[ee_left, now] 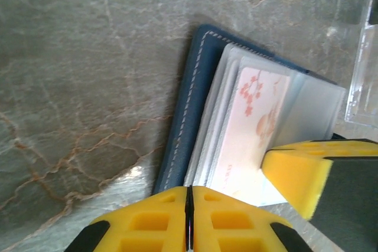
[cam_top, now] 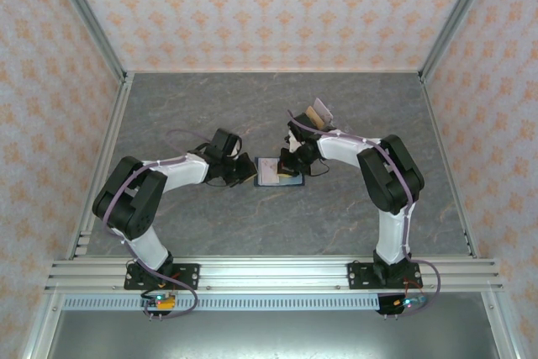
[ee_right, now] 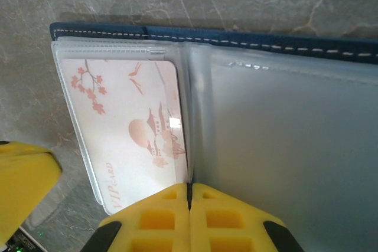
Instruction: Take the credit cards out of the card holder
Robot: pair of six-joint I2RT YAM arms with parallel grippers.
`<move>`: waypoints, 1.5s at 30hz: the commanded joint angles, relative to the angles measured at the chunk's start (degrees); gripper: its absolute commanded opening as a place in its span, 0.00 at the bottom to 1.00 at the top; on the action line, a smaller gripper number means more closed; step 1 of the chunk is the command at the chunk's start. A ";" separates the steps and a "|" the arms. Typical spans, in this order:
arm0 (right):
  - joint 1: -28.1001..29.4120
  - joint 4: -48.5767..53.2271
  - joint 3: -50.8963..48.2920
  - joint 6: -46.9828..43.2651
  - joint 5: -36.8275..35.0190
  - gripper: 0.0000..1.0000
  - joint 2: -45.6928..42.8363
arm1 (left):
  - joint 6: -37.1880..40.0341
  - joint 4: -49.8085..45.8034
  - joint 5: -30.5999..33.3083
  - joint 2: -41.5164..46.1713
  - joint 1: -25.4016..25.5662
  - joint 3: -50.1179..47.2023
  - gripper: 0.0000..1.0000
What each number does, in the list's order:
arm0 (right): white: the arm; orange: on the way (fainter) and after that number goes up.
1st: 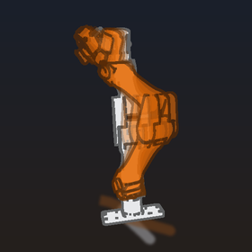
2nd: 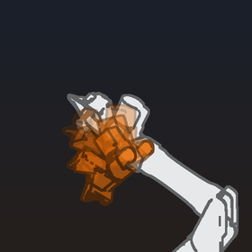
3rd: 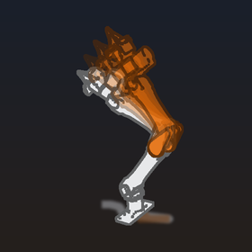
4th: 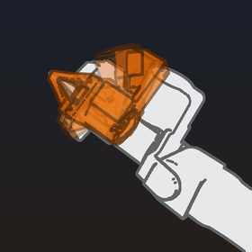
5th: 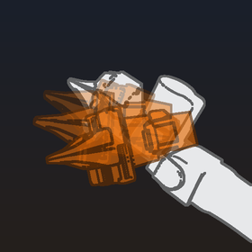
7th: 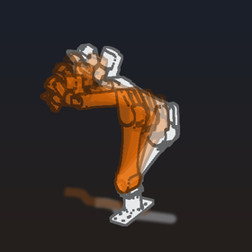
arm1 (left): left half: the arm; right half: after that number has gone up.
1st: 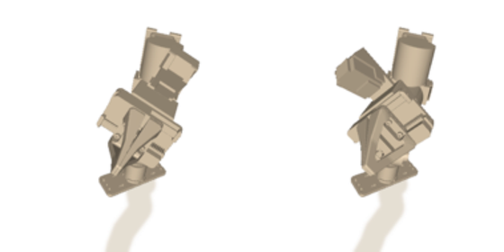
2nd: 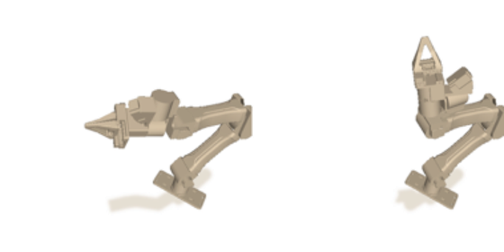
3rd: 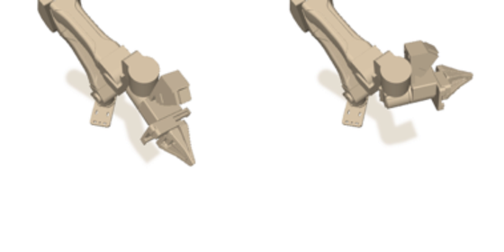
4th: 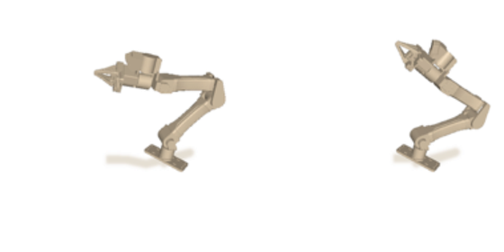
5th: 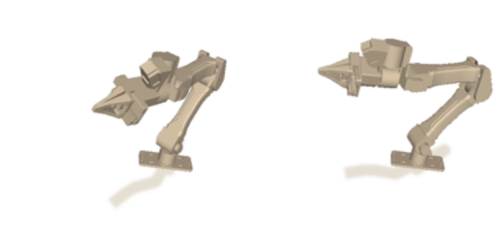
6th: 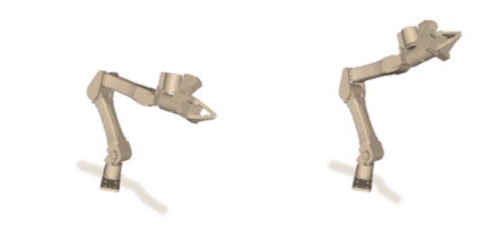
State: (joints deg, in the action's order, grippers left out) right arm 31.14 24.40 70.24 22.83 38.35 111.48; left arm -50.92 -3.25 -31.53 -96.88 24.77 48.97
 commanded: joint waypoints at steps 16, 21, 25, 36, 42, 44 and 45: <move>-0.45 1.61 -0.50 -1.94 -1.58 0.00 -5.45 | 1.80 -1.12 0.93 -6.38 1.06 4.91 0.10; -1.16 0.20 -2.10 -1.08 -1.92 0.00 -6.83 | 2.18 -1.85 1.73 -6.63 1.06 4.82 0.10; -1.51 -2.01 -3.58 -0.01 -0.35 0.04 -6.98 | 2.23 -2.56 2.23 -7.08 1.01 4.82 0.10; -1.49 -4.13 -5.20 3.20 -1.08 0.26 -6.41 | 2.57 -2.03 0.95 -3.29 1.14 5.13 0.10; -1.47 -5.35 -4.25 3.65 0.15 0.25 -4.48 | 3.02 -2.19 0.55 -0.85 1.21 4.88 0.10; -1.50 -5.03 -3.39 3.21 -0.69 0.26 -3.82 | 2.96 -2.04 0.50 -1.21 1.18 4.86 0.10; -1.52 -4.98 -2.85 2.98 -1.12 0.26 -3.59 | 2.85 -1.90 0.46 -1.52 1.24 4.92 0.10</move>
State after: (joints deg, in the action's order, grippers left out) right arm 29.69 20.10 65.49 25.89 37.93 106.63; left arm -49.43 -3.62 -31.14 -99.22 25.52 52.82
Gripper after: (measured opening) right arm 0.257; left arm 0.098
